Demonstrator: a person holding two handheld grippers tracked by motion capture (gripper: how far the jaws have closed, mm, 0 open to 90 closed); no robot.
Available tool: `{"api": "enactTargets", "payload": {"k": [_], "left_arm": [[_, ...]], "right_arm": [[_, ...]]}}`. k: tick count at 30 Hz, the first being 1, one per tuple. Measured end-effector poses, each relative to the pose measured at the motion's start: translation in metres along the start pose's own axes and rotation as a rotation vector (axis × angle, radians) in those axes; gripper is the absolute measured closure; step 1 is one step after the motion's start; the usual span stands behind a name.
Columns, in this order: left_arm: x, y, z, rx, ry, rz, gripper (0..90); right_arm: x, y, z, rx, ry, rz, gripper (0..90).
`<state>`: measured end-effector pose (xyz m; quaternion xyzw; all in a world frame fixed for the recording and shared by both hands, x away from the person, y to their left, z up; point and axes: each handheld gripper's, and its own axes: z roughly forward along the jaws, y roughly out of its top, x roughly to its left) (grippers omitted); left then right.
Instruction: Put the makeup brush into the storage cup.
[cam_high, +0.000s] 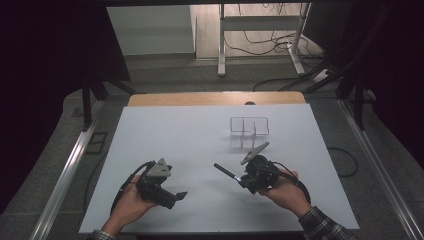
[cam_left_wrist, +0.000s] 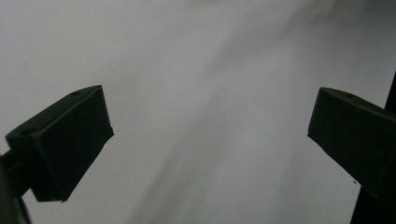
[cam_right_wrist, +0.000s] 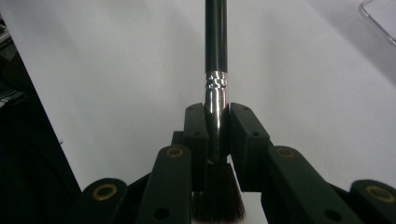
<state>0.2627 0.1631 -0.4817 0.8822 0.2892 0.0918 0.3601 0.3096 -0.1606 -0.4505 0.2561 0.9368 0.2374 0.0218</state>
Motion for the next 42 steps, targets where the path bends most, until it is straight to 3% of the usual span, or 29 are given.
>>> {"api": "enactTargets", "payload": {"k": [12, 23, 36, 42], "left_arm": [[-0.005, 0.024, 0.023, -0.002, -0.037, 0.053, 0.0], [-0.012, 0.039, 0.040, 0.042, -0.059, 0.128, 0.8], [-0.020, 0.046, 0.053, 0.058, -0.064, 0.172, 3.8], [-0.025, 0.047, 0.056, 0.062, -0.056, 0.201, 11.6]], "right_arm": [[0.005, 0.002, -0.001, 0.014, 0.019, -0.019, 77.1], [0.016, 0.009, 0.004, 0.031, 0.051, -0.061, 77.1], [0.029, 0.018, 0.008, 0.043, 0.094, -0.098, 77.1], [0.034, 0.022, 0.009, 0.055, 0.106, -0.113, 77.0]]}}
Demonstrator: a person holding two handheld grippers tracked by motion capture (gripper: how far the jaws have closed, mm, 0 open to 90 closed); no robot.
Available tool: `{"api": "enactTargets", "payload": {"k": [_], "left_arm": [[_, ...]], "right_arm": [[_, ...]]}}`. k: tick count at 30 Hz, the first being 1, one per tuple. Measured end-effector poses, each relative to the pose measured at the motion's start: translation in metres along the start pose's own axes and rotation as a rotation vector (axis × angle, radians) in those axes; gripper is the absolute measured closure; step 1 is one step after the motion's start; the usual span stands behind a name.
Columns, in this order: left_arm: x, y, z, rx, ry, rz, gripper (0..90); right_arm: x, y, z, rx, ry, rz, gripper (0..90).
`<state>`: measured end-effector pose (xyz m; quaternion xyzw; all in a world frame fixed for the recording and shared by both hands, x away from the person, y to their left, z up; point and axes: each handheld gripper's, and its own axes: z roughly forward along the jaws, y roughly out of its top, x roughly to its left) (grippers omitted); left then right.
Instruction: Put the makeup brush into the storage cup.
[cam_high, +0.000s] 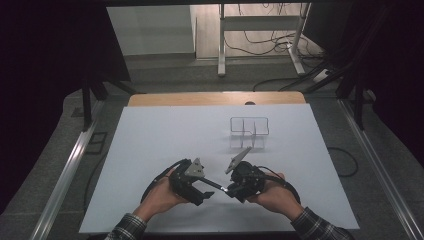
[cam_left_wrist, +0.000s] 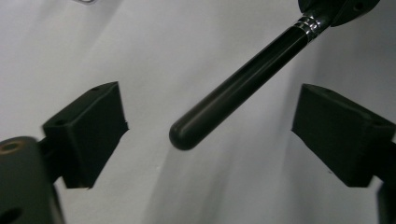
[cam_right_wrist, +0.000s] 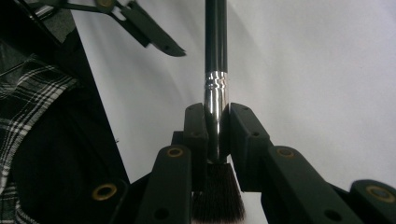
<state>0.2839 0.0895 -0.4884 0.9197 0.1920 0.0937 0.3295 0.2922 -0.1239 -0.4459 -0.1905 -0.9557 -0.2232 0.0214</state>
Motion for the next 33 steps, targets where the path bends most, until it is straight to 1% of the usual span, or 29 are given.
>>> {"api": "enactTargets", "payload": {"k": [1, 2, 4, 5, 7, 8, 9, 13, 16, 17, 20, 23, 24, 25, 26, 27, 28, 29, 30, 31, 32, 33], "left_arm": [[0.000, 0.000, 0.000, 0.003, -0.003, 0.007, 13.6], [-0.001, 0.000, 0.000, 0.011, 0.000, 0.026, 16.9], [-0.003, 0.000, 0.000, 0.010, 0.000, 0.034, 21.2], [-0.003, 0.000, -0.001, 0.014, 0.003, 0.053, 25.5], [-0.005, 0.001, -0.001, 0.012, 0.007, 0.061, 30.0], [-0.005, 0.001, -0.002, 0.011, 0.008, 0.075, 32.7], [-0.005, 0.001, -0.003, 0.008, 0.012, 0.079, 34.9], [-0.007, 0.001, -0.002, 0.016, 0.013, 0.096, 40.7], [-0.009, 0.001, -0.001, 0.023, 0.020, 0.122, 43.2], [-0.010, 0.001, -0.001, 0.018, 0.021, 0.122, 44.5], [-0.011, 0.001, -0.001, 0.022, 0.024, 0.148, 47.5], [-0.012, 0.000, 0.000, 0.027, 0.027, 0.165, 49.6], [-0.013, 0.000, 0.000, 0.028, 0.024, 0.168, 51.2], [-0.014, 0.000, 0.001, 0.039, 0.024, 0.187, 52.9], [-0.014, 0.000, 0.001, 0.055, 0.017, 0.204, 56.5], [-0.015, 0.000, 0.003, 0.061, 0.002, 0.208, 60.7], [-0.016, -0.001, 0.004, 0.087, -0.044, 0.226, 65.5], [-0.017, -0.001, 0.006, 0.095, -0.082, 0.246, 73.4], [-0.018, 0.000, 0.007, 0.101, -0.092, 0.227, 78.1], [-0.017, 0.001, 0.007, 0.117, -0.107, 0.217, 78.2], [-0.016, 0.000, 0.007, 0.117, -0.112, 0.209, 78.3], [-0.015, -0.001, 0.008, 0.101, -0.120, 0.176, 78.3]], "right_arm": [[0.000, 0.000, 0.000, 0.001, 0.002, -0.001, 77.0], [0.001, 0.001, 0.000, 0.000, 0.004, -0.003, 77.0], [0.001, 0.001, 0.001, 0.002, 0.007, -0.008, 77.0], [0.002, 0.002, 0.001, 0.004, 0.009, -0.008, 77.0], [0.002, 0.002, 0.002, 0.008, 0.012, -0.012, 77.0], [0.002, 0.002, 0.002, 0.008, 0.013, -0.012, 77.0], [0.003, 0.002, 0.002, 0.009, 0.013, -0.013, 77.0], [0.003, 0.003, 0.003, 0.014, 0.016, -0.016, 77.0], [0.005, 0.004, 0.003, 0.016, 0.020, -0.020, 77.0], [0.005, 0.005, 0.003, 0.018, 0.020, -0.019, 77.0], [0.006, 0.006, 0.004, 0.026, 0.023, -0.019, 77.0], [0.006, 0.006, 0.005, 0.032, 0.025, -0.018, 77.0], [0.007, 0.006, 0.005, 0.032, 0.025, -0.018, 76.9], [0.006, 0.006, 0.006, 0.033, 0.026, -0.019, 76.9], [0.007, 0.006, 0.006, 0.033, 0.024, -0.022, 76.6], [0.007, 0.006, 0.005, 0.031, 0.021, -0.030, 76.0], [0.006, 0.005, 0.005, 0.024, 0.011, -0.036, 74.0], [0.005, 0.004, 0.004, 0.003, -0.022, -0.039, 66.5], [0.002, 0.004, 0.004, -0.027, -0.053, -0.035, 56.8], [-0.002, 0.004, 0.004, -0.041, -0.029, -0.016, 50.1], [-0.005, 0.003, 0.004, -0.045, -0.021, -0.006, 43.8], [-0.006, 0.002, 0.005, -0.053, -0.041, -0.002, 37.0]]}}
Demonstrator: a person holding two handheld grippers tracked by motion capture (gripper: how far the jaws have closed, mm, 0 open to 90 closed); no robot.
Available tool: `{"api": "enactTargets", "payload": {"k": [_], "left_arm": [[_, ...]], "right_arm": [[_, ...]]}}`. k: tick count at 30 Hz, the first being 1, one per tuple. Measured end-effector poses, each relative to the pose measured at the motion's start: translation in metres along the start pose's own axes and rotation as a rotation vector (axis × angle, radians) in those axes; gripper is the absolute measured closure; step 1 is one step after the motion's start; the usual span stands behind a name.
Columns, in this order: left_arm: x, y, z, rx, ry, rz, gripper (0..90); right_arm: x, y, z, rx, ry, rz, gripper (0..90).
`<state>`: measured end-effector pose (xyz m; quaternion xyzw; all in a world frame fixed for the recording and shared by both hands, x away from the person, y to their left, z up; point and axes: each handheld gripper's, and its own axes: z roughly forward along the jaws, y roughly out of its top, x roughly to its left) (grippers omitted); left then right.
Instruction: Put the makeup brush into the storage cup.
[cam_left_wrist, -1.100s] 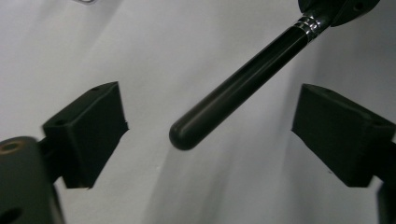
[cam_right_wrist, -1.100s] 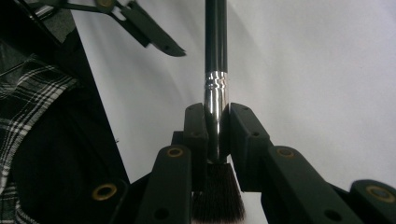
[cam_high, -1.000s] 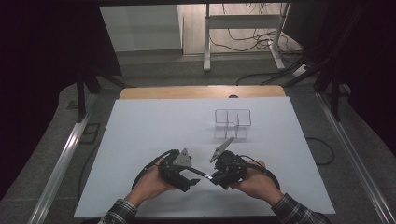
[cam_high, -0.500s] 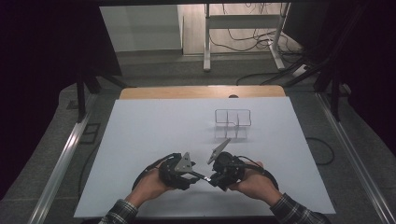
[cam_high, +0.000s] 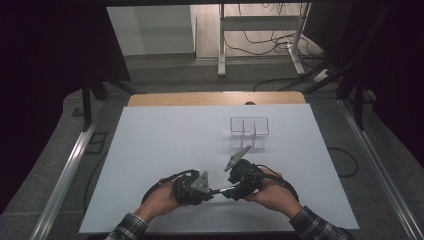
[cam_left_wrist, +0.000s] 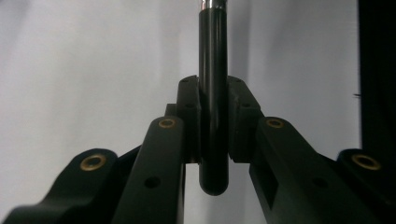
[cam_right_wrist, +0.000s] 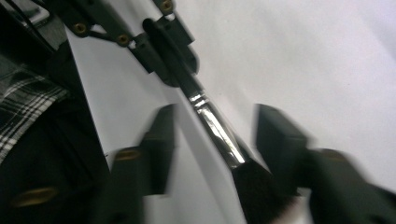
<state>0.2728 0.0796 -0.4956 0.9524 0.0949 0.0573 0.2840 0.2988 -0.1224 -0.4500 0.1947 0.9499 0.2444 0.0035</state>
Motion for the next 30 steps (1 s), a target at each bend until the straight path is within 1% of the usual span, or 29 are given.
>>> {"api": "enactTargets", "payload": {"k": [1, 2, 3, 4, 5, 7, 9, 11, 13, 15, 16, 18, 19, 23, 26, 27, 29, 30], "left_arm": [[0.002, -0.001, 0.000, 0.004, -0.006, -0.015, 78.3], [0.003, -0.001, -0.001, 0.011, 0.003, -0.024, 78.3], [0.005, -0.002, -0.001, 0.006, -0.008, -0.036, 78.2], [0.006, -0.002, -0.002, 0.001, -0.004, -0.045, 78.2], [0.007, -0.003, -0.002, 0.000, -0.009, -0.060, 78.2], [0.008, -0.004, -0.002, -0.009, -0.005, -0.075, 78.2], [0.009, -0.004, -0.003, -0.005, -0.005, -0.085, 78.2], [0.010, -0.005, -0.004, -0.007, -0.015, -0.101, 78.0], [0.010, -0.006, -0.004, -0.011, -0.016, -0.121, 78.0], [0.010, -0.007, -0.006, -0.017, -0.010, -0.131, 78.0], [0.010, -0.008, -0.006, -0.035, -0.014, -0.147, 78.0], [0.011, -0.010, -0.008, -0.043, -0.014, -0.160, 78.0], [0.012, -0.011, -0.010, -0.057, -0.018, -0.173, 78.0], [0.013, -0.015, -0.014, -0.088, -0.021, -0.194, 78.0], [0.013, -0.018, -0.017, -0.109, -0.021, -0.205, 78.0], [0.014, -0.019, -0.018, -0.116, -0.021, -0.201, 77.9], [0.014, -0.021, -0.019, -0.128, -0.021, -0.210, 77.9], [0.013, -0.021, -0.019, -0.139, -0.021, -0.229, 77.9]], "right_arm": [[-0.002, -0.001, 0.000, -0.007, -0.024, -0.008, 33.0], [-0.003, -0.003, 0.000, -0.007, -0.025, -0.008, 30.1], [-0.005, -0.004, 0.000, -0.012, -0.023, -0.010, 26.3], [-0.007, -0.005, 0.000, -0.023, -0.030, -0.009, 23.2], [-0.008, -0.006, -0.001, -0.033, -0.033, -0.010, 21.3], [-0.011, -0.007, -0.002, -0.047, -0.031, -0.011, 17.2], [-0.012, -0.008, -0.003, -0.058, -0.032, -0.011, 14.3], [-0.012, -0.009, -0.005, -0.073, -0.053, -0.016, 10.3], [-0.012, -0.010, -0.005, -0.069, -0.072, -0.035, 7.7], [-0.013, -0.012, -0.005, -0.071, -0.085, -0.039, 5.5], [-0.014, -0.013, -0.006, -0.076, -0.085, -0.038, 4.9], [-0.015, -0.015, -0.006, -0.088, -0.096, -0.039, 3.9], [-0.015, -0.016, -0.006, -0.096, -0.100, -0.042, 3.4], [-0.019, -0.019, -0.009, -0.118, -0.104, -0.022, 1.4], [-0.020, -0.021, -0.011, -0.125, -0.107, -0.007, 0.0], [-0.020, -0.021, -0.011, -0.123, -0.108, -0.005, 0.0], [-0.019, -0.022, -0.012, -0.127, -0.132, -0.002, 0.0], [-0.019, -0.023, -0.012, -0.128, -0.137, -0.001, 0.0]]}}
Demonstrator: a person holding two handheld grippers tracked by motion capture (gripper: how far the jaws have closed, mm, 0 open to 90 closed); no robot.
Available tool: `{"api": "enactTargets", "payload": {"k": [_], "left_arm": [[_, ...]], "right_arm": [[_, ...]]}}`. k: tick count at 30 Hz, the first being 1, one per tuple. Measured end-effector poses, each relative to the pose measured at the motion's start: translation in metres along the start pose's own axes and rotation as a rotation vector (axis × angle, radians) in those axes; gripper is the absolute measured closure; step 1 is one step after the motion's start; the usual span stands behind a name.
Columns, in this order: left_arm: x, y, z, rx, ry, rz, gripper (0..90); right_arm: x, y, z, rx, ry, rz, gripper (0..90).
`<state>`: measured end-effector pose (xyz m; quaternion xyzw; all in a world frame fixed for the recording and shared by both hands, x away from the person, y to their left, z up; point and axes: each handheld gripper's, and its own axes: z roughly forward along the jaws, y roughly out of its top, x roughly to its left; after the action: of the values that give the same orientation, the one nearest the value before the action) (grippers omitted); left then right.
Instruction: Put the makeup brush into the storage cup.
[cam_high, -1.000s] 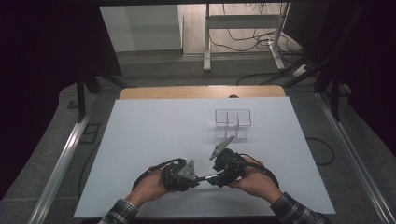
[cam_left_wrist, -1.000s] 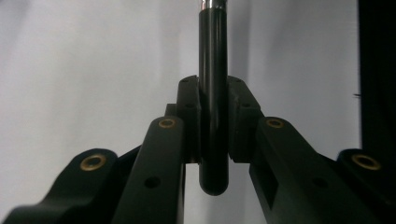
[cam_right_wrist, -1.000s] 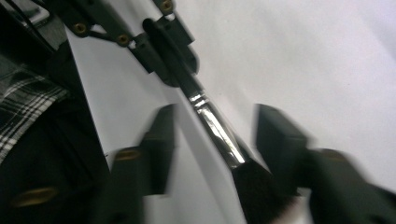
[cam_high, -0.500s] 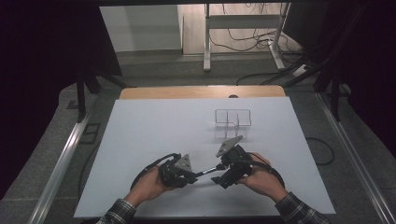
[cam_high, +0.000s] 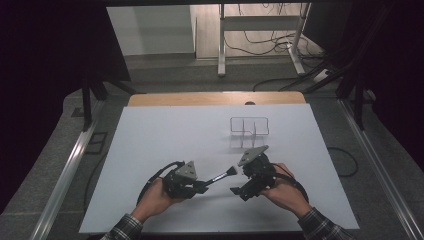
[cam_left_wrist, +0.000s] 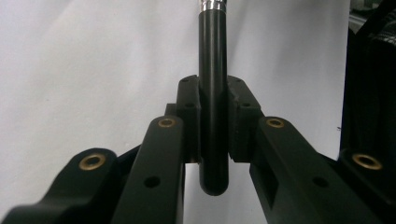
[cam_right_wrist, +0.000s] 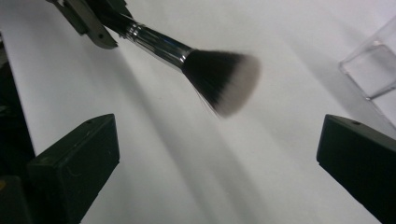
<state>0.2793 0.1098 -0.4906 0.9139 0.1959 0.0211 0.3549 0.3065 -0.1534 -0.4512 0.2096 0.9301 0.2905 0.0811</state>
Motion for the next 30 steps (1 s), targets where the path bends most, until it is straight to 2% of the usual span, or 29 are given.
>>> {"api": "enactTargets", "payload": {"k": [6, 9, 11, 16, 22, 28, 30], "left_arm": [[0.000, -0.004, -0.003, -0.029, -0.007, -0.025, 77.9], [0.000, -0.005, -0.004, -0.040, 0.001, -0.033, 77.9], [-0.001, -0.006, -0.006, -0.048, 0.005, -0.042, 77.9], [-0.002, -0.008, -0.009, -0.090, 0.005, -0.068, 77.9], [-0.005, -0.008, -0.012, -0.131, 0.004, -0.089, 77.9], [-0.009, -0.008, -0.014, -0.176, -0.001, -0.097, 77.9], [-0.010, -0.008, -0.014, -0.201, 0.000, -0.116, 77.9]], "right_arm": [[-0.002, -0.004, 0.000, -0.013, 0.013, 0.017, 0.0], [-0.004, -0.005, 0.000, -0.044, 0.053, 0.074, 0.0], [-0.004, -0.006, 0.000, -0.060, 0.060, 0.091, 0.0], [-0.002, -0.007, -0.002, -0.076, 0.065, 0.099, 0.0], [-0.001, -0.006, -0.008, -0.125, 0.050, 0.079, 0.8], [0.002, -0.005, -0.009, -0.155, 0.060, 0.112, 1.6], [0.004, -0.004, -0.010, -0.162, 0.058, 0.116, 1.6]]}}
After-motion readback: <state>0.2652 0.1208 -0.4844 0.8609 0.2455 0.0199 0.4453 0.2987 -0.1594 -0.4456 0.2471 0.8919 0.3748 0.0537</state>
